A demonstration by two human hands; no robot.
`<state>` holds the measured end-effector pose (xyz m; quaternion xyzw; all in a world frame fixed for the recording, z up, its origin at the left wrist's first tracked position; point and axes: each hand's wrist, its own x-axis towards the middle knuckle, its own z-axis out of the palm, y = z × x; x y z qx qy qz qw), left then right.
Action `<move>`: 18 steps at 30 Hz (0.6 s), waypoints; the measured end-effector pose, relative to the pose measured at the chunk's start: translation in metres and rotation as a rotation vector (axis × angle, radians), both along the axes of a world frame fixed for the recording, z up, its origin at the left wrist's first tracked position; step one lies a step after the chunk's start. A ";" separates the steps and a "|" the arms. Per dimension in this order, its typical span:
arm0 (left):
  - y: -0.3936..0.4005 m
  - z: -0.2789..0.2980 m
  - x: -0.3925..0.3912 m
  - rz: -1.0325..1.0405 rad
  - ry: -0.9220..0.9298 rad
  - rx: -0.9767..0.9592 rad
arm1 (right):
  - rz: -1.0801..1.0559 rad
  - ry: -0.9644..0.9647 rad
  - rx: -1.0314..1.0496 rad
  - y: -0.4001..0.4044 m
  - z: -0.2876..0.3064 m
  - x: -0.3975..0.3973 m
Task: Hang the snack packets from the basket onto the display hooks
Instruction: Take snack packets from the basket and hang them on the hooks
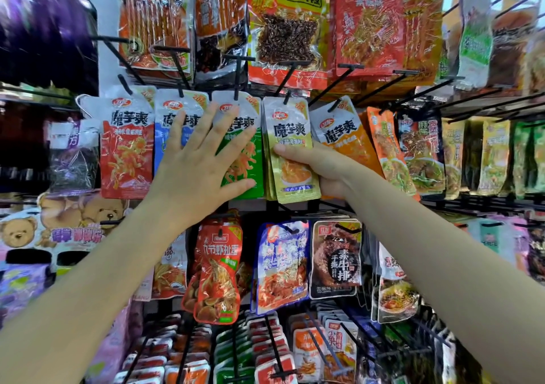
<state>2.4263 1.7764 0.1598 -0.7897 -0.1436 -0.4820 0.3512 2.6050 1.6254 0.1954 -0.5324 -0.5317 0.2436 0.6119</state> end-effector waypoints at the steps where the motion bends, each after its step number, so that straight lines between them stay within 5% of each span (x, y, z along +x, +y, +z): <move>1: -0.001 0.000 0.000 -0.004 0.002 -0.005 | 0.001 -0.007 0.014 0.000 -0.001 -0.001; 9: -0.004 0.001 -0.004 -0.004 0.028 -0.047 | -0.227 -0.168 -0.042 0.005 -0.014 -0.006; 18: -0.018 0.001 -0.006 -0.058 0.048 -0.142 | -0.572 -0.596 -0.024 -0.042 -0.035 -0.035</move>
